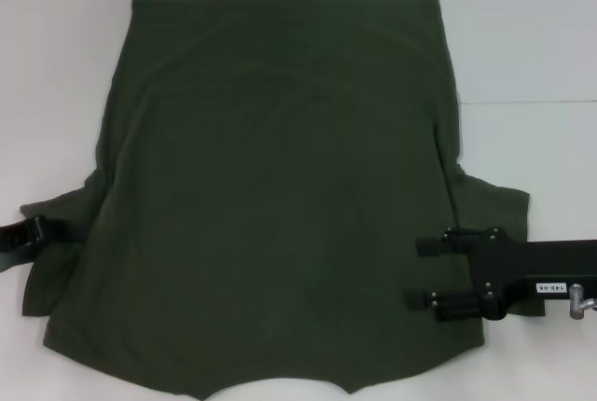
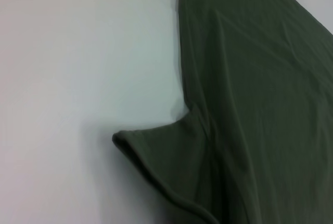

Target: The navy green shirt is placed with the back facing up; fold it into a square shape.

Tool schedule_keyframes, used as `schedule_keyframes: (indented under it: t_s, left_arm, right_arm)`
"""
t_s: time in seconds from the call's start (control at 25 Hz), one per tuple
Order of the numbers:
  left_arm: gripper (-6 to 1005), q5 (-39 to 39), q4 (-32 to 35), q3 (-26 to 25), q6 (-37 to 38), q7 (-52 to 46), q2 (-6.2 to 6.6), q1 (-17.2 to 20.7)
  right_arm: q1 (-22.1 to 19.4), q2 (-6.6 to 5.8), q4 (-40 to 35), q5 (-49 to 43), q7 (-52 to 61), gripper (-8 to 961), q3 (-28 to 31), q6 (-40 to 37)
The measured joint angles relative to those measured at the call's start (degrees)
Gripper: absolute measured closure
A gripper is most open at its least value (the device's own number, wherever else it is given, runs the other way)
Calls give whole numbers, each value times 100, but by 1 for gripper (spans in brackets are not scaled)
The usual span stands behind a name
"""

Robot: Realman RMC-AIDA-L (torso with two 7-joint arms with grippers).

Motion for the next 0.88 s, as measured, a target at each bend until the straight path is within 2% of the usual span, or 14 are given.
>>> schedule_keyframes:
  t_s: [0.4, 0.6, 0.88]
  left_arm:
    - [668, 176, -9, 9, -139, -379, 20, -40]
    - [869, 186, -9, 9, -148, -380, 26, -54]
    - [994, 200, -9, 9, -147, -377, 35, -70]
  right_arm:
    - [19, 0, 1, 0, 0, 53, 0, 52]
    - [27, 8, 7, 0, 5, 53, -5, 54]
    - [36, 9, 9, 0, 8, 53, -33, 65]
